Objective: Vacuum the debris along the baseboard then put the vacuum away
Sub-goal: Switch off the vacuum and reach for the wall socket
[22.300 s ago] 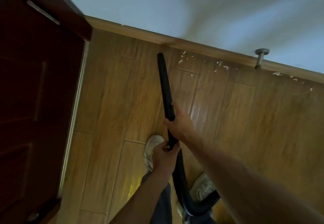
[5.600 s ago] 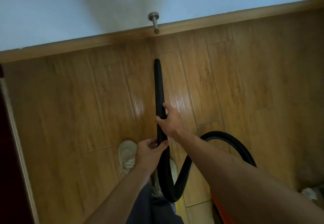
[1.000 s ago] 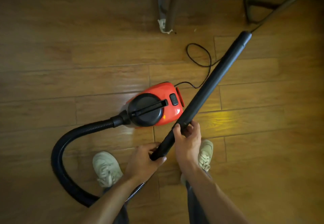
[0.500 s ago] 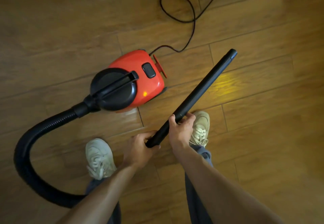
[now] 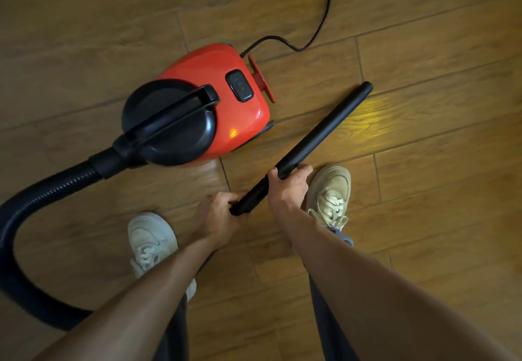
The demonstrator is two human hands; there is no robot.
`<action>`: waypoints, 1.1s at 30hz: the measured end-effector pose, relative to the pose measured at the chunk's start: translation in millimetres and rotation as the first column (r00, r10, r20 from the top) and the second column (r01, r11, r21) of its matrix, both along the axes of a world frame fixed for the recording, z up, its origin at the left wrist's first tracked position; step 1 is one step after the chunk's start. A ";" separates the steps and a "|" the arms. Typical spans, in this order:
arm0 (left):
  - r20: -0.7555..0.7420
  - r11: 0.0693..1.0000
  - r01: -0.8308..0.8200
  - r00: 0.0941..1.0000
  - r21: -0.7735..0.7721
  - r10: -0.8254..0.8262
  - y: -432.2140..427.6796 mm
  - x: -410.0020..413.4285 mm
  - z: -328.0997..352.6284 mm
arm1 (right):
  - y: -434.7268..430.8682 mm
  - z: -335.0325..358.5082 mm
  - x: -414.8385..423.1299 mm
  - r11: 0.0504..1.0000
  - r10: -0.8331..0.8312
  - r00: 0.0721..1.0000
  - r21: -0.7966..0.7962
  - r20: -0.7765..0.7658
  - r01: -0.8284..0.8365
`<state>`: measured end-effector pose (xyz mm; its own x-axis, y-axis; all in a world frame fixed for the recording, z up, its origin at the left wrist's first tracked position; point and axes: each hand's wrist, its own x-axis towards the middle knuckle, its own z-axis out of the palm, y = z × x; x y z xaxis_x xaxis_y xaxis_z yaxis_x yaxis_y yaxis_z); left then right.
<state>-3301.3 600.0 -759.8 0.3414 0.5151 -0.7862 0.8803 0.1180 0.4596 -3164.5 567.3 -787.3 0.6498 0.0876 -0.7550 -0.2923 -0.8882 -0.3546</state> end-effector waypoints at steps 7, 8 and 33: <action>-0.076 0.999 0.014 0.997 0.046 -0.011 19.8 -13.2 3.0 | 56.8 33.3 17.2 0.737 0.578 0.714 0.124 0.395 -0.665; -0.094 0.998 0.046 0.995 0.054 -0.040 22.7 -14.1 2.2 | 67.9 36.8 17.4 0.667 0.638 0.650 0.125 0.413 -0.735; -0.270 0.959 0.247 0.941 0.135 -0.204 42.8 -9.3 4.7 | 86.8 36.8 44.9 0.532 0.757 0.571 0.208 0.318 -0.821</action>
